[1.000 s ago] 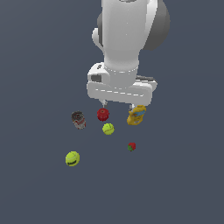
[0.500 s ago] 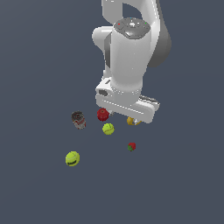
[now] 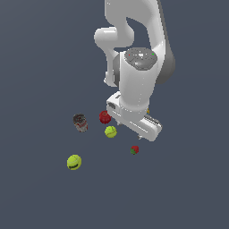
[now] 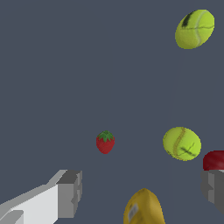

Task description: Pick up a designated object from a clutter of objects.

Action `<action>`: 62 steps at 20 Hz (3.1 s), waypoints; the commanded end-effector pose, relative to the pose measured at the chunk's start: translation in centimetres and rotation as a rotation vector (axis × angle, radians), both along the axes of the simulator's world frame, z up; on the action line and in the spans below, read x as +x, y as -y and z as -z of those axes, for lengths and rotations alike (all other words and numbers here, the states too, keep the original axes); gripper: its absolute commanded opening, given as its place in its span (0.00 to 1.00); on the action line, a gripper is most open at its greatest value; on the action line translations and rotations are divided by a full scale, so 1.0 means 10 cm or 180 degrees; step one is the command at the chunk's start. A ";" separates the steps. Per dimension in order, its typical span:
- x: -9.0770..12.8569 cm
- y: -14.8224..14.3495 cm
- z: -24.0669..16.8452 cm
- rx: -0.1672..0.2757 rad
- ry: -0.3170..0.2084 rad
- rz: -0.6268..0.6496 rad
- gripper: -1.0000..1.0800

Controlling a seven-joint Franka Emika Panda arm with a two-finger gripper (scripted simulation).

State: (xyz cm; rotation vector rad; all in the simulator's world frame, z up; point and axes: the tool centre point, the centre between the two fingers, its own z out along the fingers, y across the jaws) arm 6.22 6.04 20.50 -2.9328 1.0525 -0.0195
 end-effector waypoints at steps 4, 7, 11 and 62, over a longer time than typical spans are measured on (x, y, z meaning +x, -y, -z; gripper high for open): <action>0.05 -0.10 0.27 0.0010 -0.0026 0.0437 0.96; 0.07 -0.15 0.41 0.0011 -0.0039 0.0672 0.96; 0.09 -0.22 0.61 0.0008 -0.0055 0.0986 0.96; 0.11 -0.43 1.82 -0.0039 -0.0084 0.2094 0.00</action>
